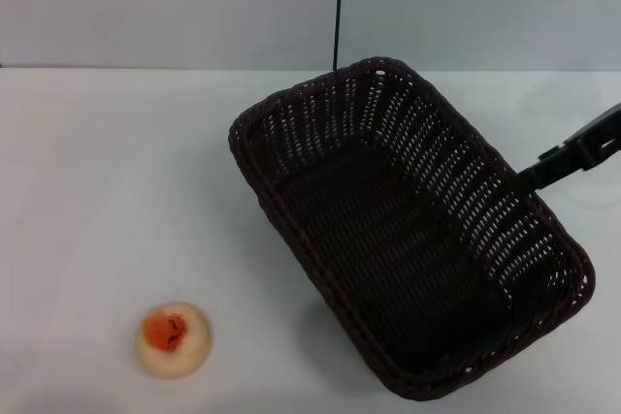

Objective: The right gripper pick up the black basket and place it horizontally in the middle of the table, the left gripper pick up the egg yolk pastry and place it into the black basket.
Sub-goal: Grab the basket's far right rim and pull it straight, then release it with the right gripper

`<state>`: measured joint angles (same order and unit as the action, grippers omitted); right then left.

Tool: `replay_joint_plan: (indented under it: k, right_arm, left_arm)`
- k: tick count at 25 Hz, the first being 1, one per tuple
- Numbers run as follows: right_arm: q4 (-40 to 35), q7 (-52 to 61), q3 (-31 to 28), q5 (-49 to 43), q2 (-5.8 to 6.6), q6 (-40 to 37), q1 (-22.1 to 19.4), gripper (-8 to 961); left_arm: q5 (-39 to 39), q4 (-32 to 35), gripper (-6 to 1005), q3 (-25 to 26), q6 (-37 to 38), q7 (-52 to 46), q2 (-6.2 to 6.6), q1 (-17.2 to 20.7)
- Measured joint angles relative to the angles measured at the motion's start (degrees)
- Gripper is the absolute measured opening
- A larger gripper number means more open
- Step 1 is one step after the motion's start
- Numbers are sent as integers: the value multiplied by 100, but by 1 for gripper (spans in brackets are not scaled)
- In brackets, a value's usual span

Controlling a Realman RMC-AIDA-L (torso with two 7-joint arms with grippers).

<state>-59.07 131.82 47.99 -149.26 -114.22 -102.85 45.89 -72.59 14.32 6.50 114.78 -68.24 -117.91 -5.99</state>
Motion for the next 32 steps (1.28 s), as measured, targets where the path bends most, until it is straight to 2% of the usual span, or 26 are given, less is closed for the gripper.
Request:
replay_joint_plan:
  k: [7,12,22,25,30,32]
  right_arm:
    - [643,-26,514,4,-97,586,173,638]
    - [824,-29,766,-4,-175,765,283,630]
    - [712,-56,928,0,-197,729,256,614]
    - [691,-69,890,25,-199,706,250,395]
    - [641,-181,690,336,-114,529,168,209]
    - [633,-319,475,568,-19,453,71,189]
  left_arm:
    - [-5,-14,574,-23,0,-4,-9,-21]
    - [-11,-62,574,-86,0,8,-12,-56]
    - [-10,-151,574,-88,0,44,-13,-26]
    - [-9,-152,574,-88,-2,45,-13,-30]
    - [-9,-152,574,-88,-7,47,-11,-33]
    - [-9,-151,574,-88,-8,48,-8,-34]
